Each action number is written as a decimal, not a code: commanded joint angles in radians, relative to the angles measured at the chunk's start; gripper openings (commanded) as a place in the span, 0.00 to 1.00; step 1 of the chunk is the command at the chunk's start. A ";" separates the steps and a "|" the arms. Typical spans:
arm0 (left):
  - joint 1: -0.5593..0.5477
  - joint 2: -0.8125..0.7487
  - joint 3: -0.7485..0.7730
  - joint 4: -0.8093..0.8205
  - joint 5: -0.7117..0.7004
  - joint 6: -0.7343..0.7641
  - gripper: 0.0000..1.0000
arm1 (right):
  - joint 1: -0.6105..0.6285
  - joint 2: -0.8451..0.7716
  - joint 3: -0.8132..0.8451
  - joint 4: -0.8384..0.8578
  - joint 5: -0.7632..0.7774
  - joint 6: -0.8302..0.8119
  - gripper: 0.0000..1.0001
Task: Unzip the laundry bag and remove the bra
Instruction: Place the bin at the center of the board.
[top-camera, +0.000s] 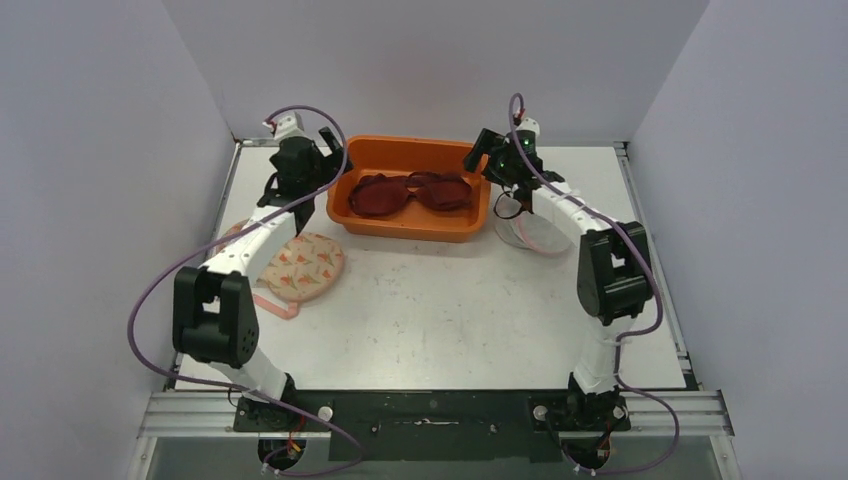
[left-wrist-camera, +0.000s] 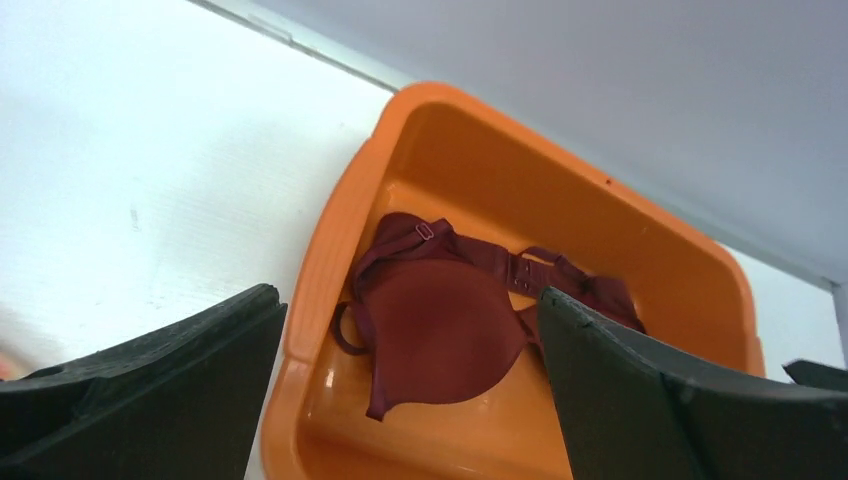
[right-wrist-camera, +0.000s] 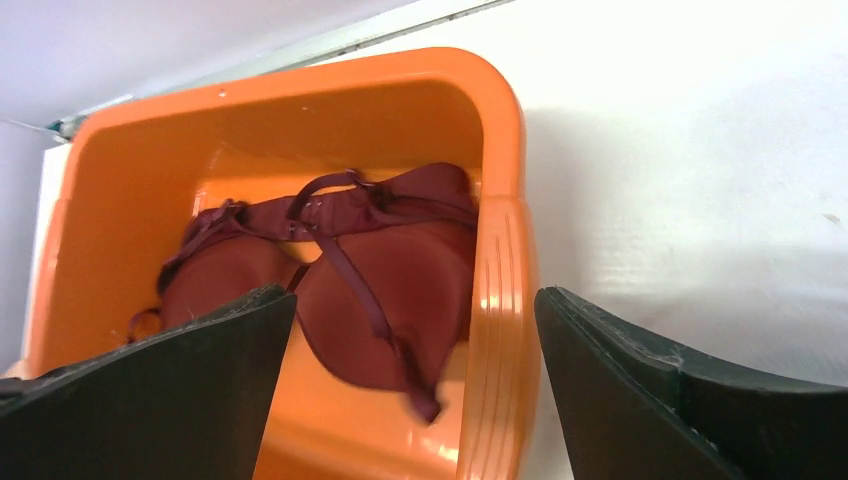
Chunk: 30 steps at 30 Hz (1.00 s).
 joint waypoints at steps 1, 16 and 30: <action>-0.014 -0.227 -0.081 -0.016 -0.094 -0.044 0.96 | -0.004 -0.244 -0.107 0.013 0.089 -0.005 0.91; -0.312 -0.786 -0.508 -0.188 -0.018 -0.190 0.98 | -0.105 -1.045 -0.855 -0.025 0.288 0.319 0.90; -0.332 -1.117 -0.801 -0.193 -0.068 -0.354 0.96 | -0.280 -1.098 -1.393 0.611 0.056 0.577 0.90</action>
